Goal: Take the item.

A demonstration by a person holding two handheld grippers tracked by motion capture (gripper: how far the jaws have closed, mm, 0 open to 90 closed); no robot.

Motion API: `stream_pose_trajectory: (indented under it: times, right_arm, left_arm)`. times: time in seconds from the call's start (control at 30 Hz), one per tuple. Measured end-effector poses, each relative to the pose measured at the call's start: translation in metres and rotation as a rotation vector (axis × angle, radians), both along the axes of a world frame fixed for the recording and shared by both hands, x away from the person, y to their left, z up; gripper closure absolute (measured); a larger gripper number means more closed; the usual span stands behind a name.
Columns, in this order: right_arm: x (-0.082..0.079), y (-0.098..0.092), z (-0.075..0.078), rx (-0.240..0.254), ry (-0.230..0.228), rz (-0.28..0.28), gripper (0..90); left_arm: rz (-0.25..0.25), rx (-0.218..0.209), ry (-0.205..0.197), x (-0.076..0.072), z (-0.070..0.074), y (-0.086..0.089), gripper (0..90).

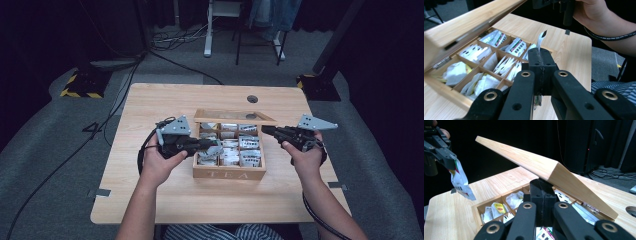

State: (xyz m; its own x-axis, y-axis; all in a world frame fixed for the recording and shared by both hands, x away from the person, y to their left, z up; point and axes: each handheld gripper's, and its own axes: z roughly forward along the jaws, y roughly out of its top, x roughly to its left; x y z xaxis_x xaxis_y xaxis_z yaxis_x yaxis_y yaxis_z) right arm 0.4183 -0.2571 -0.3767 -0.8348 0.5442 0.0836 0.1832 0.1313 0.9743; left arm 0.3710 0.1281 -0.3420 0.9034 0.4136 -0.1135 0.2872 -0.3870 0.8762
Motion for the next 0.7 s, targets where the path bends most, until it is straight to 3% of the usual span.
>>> stream_pose_trajectory:
  times: [0.17, 0.43, 0.7]
  right_arm:
    - [0.000, 0.000, 0.000, -0.001, 0.001, 0.001, 90.0]
    - [0.000, 0.000, 0.000, -0.002, 0.002, 0.002, 90.0]
    - [0.000, 0.000, 0.000, -0.002, 0.002, 0.002, 90.0]
  left_arm:
    - [0.019, 0.003, -0.005, -0.001, 0.000, 0.010, 90.0]
    - [0.053, 0.045, -0.007, -0.004, -0.002, 0.030, 89.9]
    - [0.123, 0.059, 0.018, -0.006, -0.016, 0.053, 89.9]
